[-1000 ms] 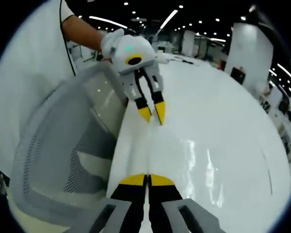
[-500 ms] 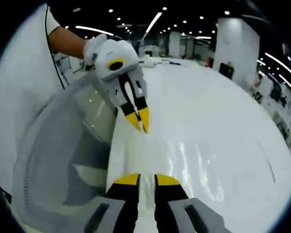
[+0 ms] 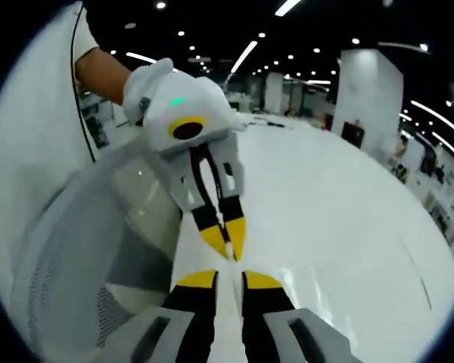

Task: Open the resealable bag by pulling the two sides of the seal apart until the entire bag opening is separated and visibly accessible.

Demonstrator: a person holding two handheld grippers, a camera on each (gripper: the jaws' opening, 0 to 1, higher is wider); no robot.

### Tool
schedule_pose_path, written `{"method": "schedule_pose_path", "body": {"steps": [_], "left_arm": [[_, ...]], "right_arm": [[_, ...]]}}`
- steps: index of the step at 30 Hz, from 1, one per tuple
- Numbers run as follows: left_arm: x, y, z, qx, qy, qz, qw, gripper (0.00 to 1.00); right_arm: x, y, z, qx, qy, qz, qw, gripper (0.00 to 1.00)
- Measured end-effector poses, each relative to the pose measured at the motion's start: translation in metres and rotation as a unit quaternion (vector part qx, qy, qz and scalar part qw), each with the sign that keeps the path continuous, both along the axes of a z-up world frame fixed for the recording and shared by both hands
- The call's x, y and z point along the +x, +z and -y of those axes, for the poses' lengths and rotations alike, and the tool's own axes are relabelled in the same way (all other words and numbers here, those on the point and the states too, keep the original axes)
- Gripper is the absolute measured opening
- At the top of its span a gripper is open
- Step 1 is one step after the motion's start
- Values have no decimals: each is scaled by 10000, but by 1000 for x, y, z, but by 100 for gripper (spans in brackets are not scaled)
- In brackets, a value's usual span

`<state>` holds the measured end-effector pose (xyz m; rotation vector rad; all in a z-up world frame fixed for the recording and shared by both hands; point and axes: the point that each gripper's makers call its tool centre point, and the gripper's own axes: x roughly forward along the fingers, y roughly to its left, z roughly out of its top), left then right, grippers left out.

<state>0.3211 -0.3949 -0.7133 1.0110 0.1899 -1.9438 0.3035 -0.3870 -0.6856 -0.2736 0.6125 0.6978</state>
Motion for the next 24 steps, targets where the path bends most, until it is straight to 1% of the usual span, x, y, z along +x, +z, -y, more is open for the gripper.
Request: {"method": "schedule_pose_path", "body": {"steps": [6,10,13,15,17,19,21,22,24], "left_arm": [[-4,2,1,-13,-23,-52,10000,0],[-7,4,1,-2,-43,-104,9999,0],[-8,5,3,-31,-43,-146,9999,0],[-9,6,3,-35,-42,-169,9998,0],[-10,6,3,-30,-30,-214,9998,0],[-10,6,3,-44,-5,-287,9996,0],[-10,6,3,-50,10,-306,9995,0],[-10,5,4,-57,19,-311,9995,0],[-10,3,4,-48,16,-322,9995,0]], "right_arm": [[8,-2,-10,-1,27,84,10000,8],[13,-1,-12,14,26,143,9999,5],[14,-1,-12,19,24,152,9999,2],[14,-2,-12,16,19,124,9999,1],[13,-5,-12,55,-39,-1,10000,1],[11,-7,-11,91,-129,-131,9998,0],[13,-7,-10,110,-270,-182,9994,0],[12,-8,-11,130,-294,-250,9992,0],[12,-10,-11,80,-267,-278,9992,0]]}}
